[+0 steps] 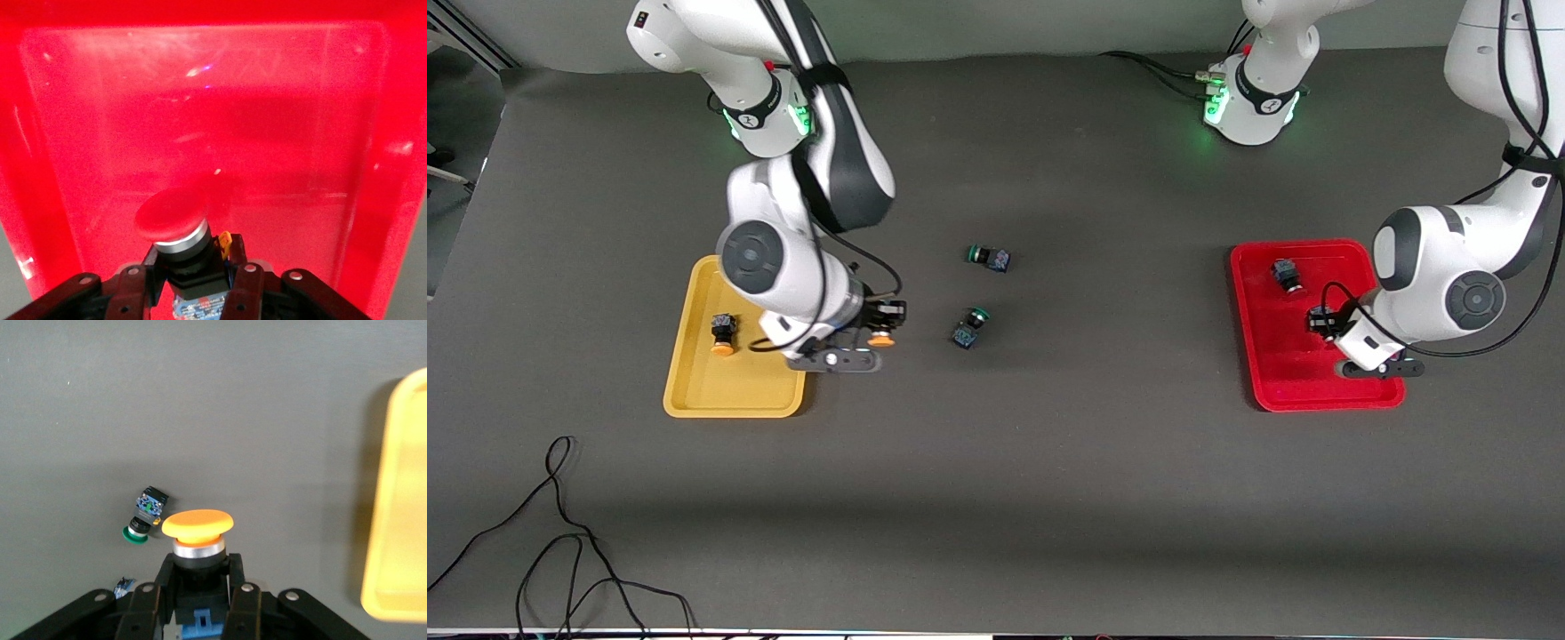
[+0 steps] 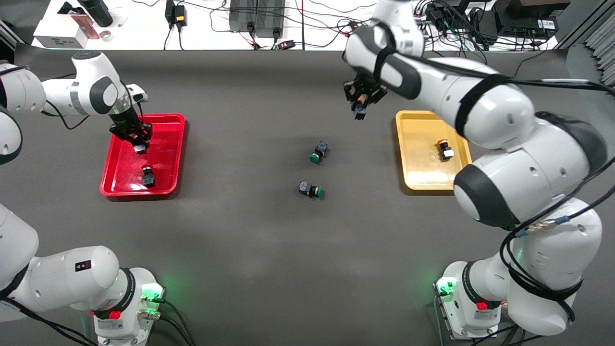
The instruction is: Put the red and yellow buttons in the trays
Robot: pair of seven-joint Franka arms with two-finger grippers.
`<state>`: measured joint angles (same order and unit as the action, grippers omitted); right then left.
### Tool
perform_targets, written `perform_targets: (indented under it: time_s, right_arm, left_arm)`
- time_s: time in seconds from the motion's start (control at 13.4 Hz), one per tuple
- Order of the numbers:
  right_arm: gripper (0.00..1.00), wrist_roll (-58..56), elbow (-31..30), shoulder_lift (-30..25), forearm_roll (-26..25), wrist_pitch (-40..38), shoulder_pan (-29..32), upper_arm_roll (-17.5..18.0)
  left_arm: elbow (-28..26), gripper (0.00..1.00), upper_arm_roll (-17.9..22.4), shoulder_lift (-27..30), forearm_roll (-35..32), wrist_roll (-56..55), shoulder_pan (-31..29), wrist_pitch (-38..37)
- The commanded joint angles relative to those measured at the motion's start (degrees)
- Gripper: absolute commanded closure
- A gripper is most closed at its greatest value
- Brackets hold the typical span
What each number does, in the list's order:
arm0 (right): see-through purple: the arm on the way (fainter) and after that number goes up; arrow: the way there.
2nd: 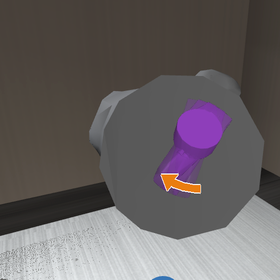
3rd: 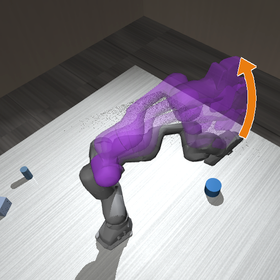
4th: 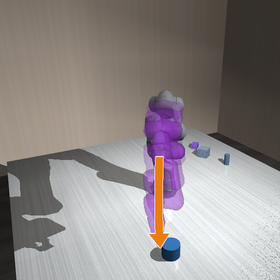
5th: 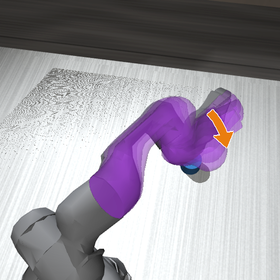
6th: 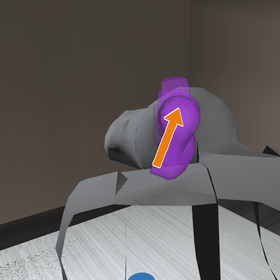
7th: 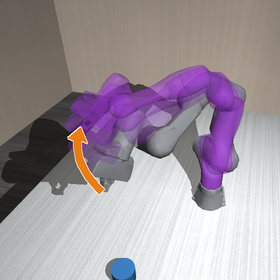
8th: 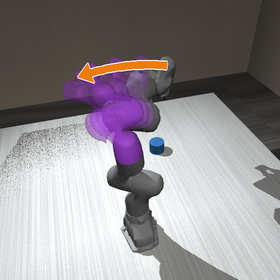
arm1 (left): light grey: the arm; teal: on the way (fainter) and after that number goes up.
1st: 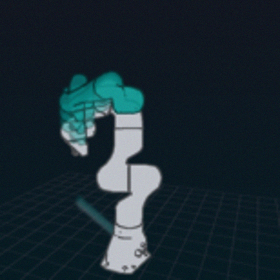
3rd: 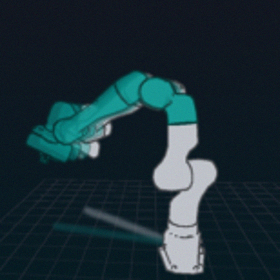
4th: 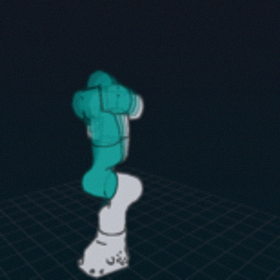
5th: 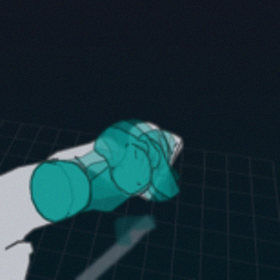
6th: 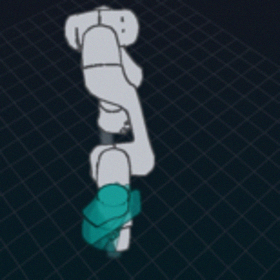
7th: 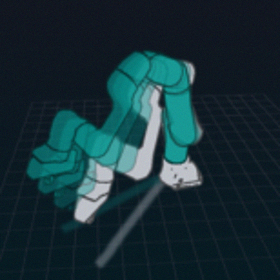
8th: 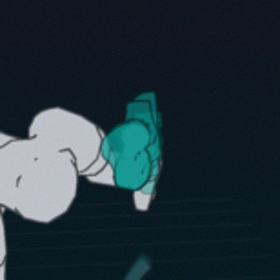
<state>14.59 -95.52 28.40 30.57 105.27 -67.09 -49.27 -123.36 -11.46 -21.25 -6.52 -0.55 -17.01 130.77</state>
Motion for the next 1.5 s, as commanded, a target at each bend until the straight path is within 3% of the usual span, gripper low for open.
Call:
perform_targets:
  time_s: [0.0, 0.07, 0.22, 0.37, 0.6, 0.82, 0.97, 1.12, 1.2, 1.27, 1.42]
  right_arm:
    - [0.83, 0.89, -3.16, -3.33, -5.40, -2.18, -0.59, -3.80]
    - [0.83, -0.86, -6.22, -6.22, -8.13, -1.65, -0.50, -4.77]
    - [0.83, -7.08, -12.28, -10.28, -9.39, -0.08, -0.59, -9.41]
    - [0.83, -15.34, -19.31, -11.70, -9.39, 5.87, -0.59, -13.03]
    - [0.83, -21.87, -30.39, -10.04, -8.16, 22.02, 0.03, -13.22]
    - [0.83, -27.04, -32.09, -2.24, 1.20, 26.30, 0.73, -9.98]
    - [0.83, -34.07, -31.74, 3.57, 10.52, 26.04, 0.91, -9.70]
    - [0.81, -35.07, -31.65, 4.12, 11.79, 25.86, 0.91, -9.62]
    - [0.48, -34.72, -31.57, 4.21, 11.79, 25.86, 0.99, -9.62]
    - [0.00, -34.46, -31.13, 4.73, 11.97, 25.69, 0.99, -9.62]
    - [0.00, -32.79, -30.17, 3.95, 11.97, 25.25, 0.73, -9.79]
  left_arm:
    - [-0.74, 0.47, -0.50, 0.15, -0.68, 1.60, -0.74, 1.16]
    - [-0.39, 0.01, -0.50, 0.24, -0.68, 1.69, -0.92, 0.98]
    - [0.40, 0.00, -0.58, 1.99, -0.68, 1.78, -1.10, -1.46]
    - [4.68, 0.00, -0.93, 4.45, -0.51, 1.61, -0.58, -10.22]
    - [15.21, 0.00, -2.25, 8.32, 0.37, 1.25, 1.09, -26.56]
    - [24.29, 0.00, -4.71, 11.65, 0.46, 0.46, 1.71, -36.54]
    - [23.78, 0.00, -5.85, 17.01, 0.81, 0.46, 1.71, -37.33]
    - [23.86, 0.00, -5.86, 19.57, 3.18, 0.46, 1.71, -38.83]
    - [24.04, 0.00, -5.77, 20.10, 3.19, 0.64, 1.71, -39.01]
    - [23.96, 0.00, -5.77, 21.06, 3.27, 0.64, 1.63, -38.92]
    - [21.51, 0.00, -5.77, 23.87, 3.45, 0.46, 1.71, -38.23]
